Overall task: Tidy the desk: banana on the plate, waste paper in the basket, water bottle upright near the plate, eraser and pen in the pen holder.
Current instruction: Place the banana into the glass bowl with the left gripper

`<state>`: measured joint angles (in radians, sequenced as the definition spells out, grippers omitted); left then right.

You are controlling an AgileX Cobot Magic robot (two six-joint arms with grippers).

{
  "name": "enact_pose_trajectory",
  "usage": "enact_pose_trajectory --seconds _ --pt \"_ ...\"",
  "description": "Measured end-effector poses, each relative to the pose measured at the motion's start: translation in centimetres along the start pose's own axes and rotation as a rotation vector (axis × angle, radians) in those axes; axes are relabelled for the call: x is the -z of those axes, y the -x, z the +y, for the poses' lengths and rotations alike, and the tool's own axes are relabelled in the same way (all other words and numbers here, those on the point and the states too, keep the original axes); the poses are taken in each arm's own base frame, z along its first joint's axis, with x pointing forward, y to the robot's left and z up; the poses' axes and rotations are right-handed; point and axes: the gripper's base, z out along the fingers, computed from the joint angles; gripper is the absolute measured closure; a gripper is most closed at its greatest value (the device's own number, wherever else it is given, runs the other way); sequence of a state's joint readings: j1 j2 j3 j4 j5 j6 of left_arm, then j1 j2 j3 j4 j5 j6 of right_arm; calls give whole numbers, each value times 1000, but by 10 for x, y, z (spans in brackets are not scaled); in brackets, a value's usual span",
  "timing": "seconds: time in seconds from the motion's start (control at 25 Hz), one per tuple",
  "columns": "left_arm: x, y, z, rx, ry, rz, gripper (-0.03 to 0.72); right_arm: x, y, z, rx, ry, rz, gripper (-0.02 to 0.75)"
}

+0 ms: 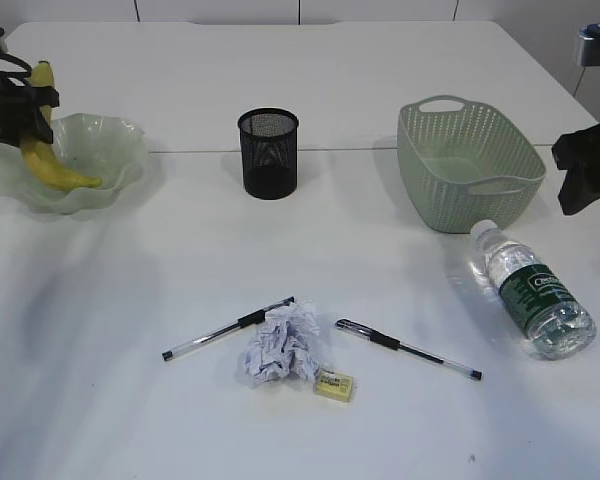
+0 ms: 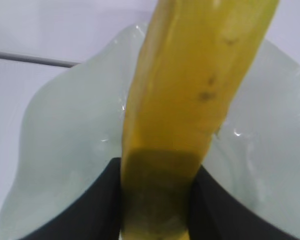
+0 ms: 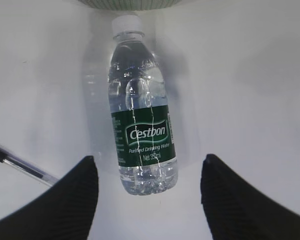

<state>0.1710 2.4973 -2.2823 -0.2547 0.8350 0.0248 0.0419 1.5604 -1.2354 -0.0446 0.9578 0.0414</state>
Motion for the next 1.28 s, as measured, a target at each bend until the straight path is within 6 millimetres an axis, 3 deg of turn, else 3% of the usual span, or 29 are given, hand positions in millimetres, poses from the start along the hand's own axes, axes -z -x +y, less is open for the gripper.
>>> enact_pose_trajectory --seconds 0.84,1.28 --pt "0 -2 -1 8 -10 23 379 0 -5 2 -18 25 55 255" --pt "0 -2 -2 17 -20 22 331 2 -5 16 -6 178 54 255"
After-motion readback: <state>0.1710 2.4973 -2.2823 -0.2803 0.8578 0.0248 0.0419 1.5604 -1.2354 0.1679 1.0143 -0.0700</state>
